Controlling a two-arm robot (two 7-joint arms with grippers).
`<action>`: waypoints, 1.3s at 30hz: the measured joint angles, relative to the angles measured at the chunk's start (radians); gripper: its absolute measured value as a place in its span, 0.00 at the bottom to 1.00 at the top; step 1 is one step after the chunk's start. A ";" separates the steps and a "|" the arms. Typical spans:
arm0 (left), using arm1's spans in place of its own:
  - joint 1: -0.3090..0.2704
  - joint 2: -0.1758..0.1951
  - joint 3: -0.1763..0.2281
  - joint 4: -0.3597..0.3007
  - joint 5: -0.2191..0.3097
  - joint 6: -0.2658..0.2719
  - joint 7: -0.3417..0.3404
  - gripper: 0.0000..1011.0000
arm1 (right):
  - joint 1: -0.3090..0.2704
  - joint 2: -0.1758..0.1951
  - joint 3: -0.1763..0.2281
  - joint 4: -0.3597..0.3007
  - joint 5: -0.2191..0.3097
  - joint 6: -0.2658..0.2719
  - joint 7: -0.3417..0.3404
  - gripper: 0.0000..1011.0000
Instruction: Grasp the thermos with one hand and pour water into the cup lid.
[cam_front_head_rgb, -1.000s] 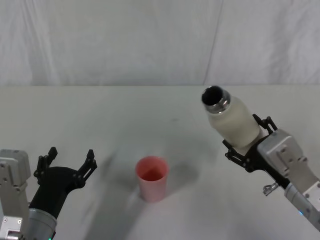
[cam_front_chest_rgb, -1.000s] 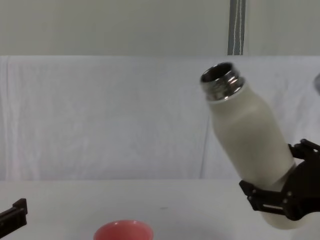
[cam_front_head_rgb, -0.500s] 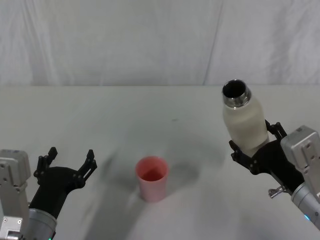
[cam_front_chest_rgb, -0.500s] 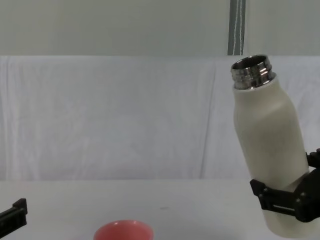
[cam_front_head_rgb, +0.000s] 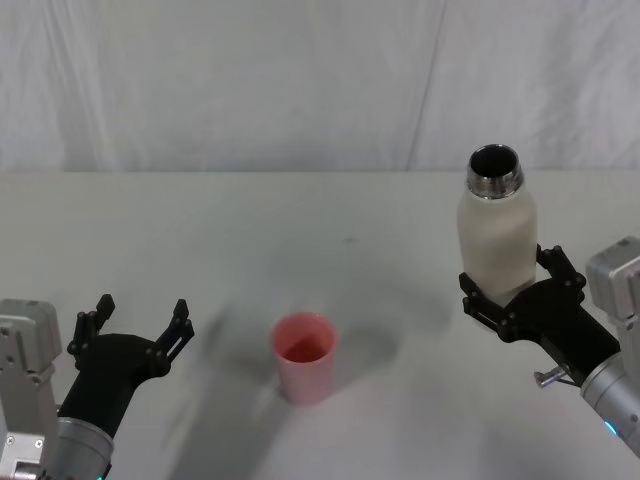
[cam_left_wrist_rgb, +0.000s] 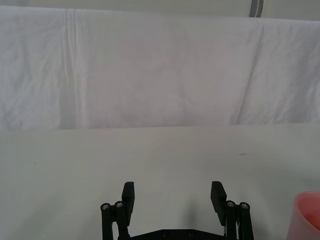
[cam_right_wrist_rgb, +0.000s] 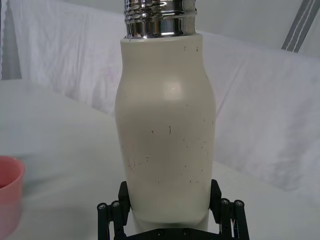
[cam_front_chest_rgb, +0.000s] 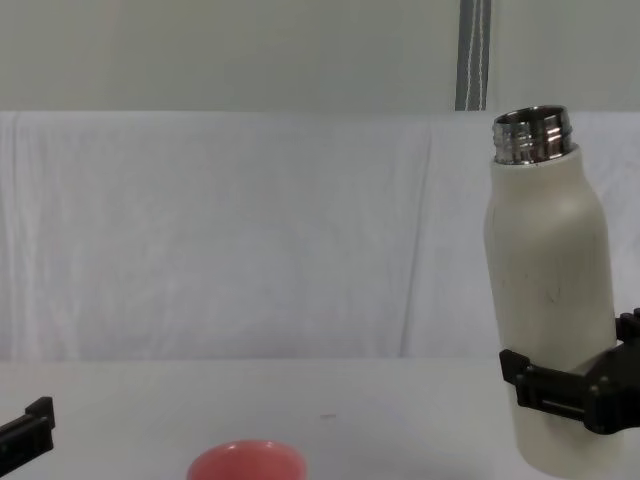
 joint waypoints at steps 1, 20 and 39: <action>0.000 0.000 0.000 0.000 0.000 0.000 0.000 0.99 | 0.002 -0.002 0.000 0.004 0.007 0.000 0.001 0.94; 0.000 0.000 0.000 0.000 0.000 0.000 0.000 0.99 | 0.023 -0.010 0.006 0.051 0.130 0.012 0.009 0.94; 0.000 0.000 0.000 0.000 0.000 0.000 0.000 0.99 | 0.076 -0.016 -0.017 0.120 0.201 0.014 0.011 0.94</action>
